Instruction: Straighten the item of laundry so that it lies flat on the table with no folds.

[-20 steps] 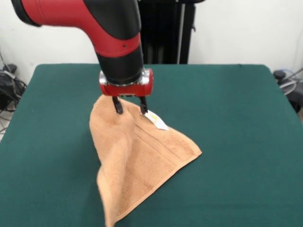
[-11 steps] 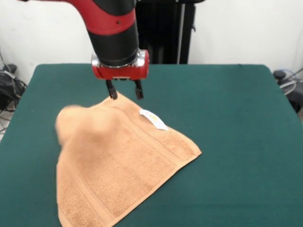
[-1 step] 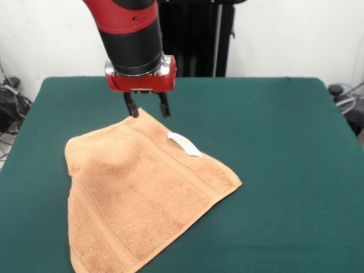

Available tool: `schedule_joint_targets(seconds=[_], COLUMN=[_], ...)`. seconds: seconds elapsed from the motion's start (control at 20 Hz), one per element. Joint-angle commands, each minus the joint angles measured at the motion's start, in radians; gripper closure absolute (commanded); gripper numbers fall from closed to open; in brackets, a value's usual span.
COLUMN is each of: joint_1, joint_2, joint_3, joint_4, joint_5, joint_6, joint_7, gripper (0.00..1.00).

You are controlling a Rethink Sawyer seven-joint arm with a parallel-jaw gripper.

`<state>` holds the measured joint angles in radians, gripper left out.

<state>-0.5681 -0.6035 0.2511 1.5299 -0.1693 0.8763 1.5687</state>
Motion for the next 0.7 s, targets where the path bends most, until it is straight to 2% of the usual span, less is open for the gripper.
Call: schedule_joint_targets(seconds=[0.05, 0.45, 0.7], joint_1=[-0.016, -0.013, 0.020], joint_2=[0.045, 0.049, 0.084], joint_3=[0.108, 0.116, 0.104], joint_4=[0.039, 0.041, 0.056], joint_5=[0.031, 0.020, -0.005], joint_6=[-0.020, -0.039, -0.124], joint_7=[-0.025, -0.013, 0.031], gripper=[0.00, 0.00, 0.00])
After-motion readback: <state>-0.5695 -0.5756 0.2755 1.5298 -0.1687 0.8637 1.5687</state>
